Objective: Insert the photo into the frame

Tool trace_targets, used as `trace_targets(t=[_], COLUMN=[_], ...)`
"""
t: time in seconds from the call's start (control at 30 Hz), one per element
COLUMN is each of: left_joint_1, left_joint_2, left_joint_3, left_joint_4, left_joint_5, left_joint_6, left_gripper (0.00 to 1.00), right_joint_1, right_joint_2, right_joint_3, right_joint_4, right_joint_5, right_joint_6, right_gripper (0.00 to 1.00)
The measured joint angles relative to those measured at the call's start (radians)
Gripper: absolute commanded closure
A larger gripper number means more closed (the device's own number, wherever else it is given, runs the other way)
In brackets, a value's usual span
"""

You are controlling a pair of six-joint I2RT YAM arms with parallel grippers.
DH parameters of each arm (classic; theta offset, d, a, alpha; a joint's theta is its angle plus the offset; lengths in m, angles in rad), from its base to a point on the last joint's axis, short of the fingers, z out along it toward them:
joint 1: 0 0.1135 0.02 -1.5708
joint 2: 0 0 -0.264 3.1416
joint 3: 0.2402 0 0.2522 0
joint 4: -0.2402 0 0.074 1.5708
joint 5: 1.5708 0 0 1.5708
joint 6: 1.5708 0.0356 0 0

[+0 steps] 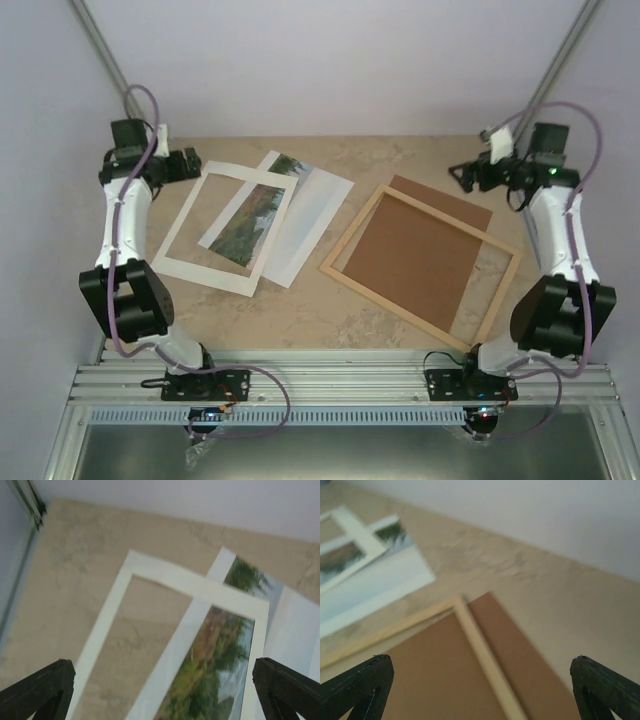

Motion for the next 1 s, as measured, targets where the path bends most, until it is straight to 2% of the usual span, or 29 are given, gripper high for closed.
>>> trace_targets(t=[0.13, 0.27, 0.47, 0.73, 0.83, 1.0], left_joint_1=[-0.069, -0.134, -0.190, -0.218, -0.221, -0.224], left_joint_2=[-0.081, -0.159, -0.241, -0.307, -0.317, -0.320], left_joint_3=[-0.186, -0.350, -0.496, -0.584, -0.592, -0.594], left_joint_4=[0.032, 0.068, 0.112, 0.169, 0.186, 0.211], left_joint_5=[-0.068, -0.138, -0.235, -0.337, -0.367, -0.411], left_joint_6=[-0.010, -0.022, -0.043, -0.072, -0.079, -0.089], left_gripper=[0.01, 0.01, 0.01, 0.01, 0.01, 0.01], right_joint_1=[0.117, 0.286, 0.574, 0.897, 0.969, 1.022], right_joint_2=[-0.134, -0.251, -0.346, -0.316, -0.256, -0.162], right_joint_3=[-0.204, -0.399, -0.645, -0.829, -0.840, -0.840], right_joint_4=[-0.022, -0.049, -0.066, -0.044, -0.018, 0.036], right_joint_5=[0.035, 0.072, 0.162, 0.296, 0.336, 0.392], right_joint_6=[-0.090, -0.177, -0.248, -0.281, -0.280, -0.262], right_gripper=[0.02, 0.03, 0.07, 0.14, 0.19, 0.26])
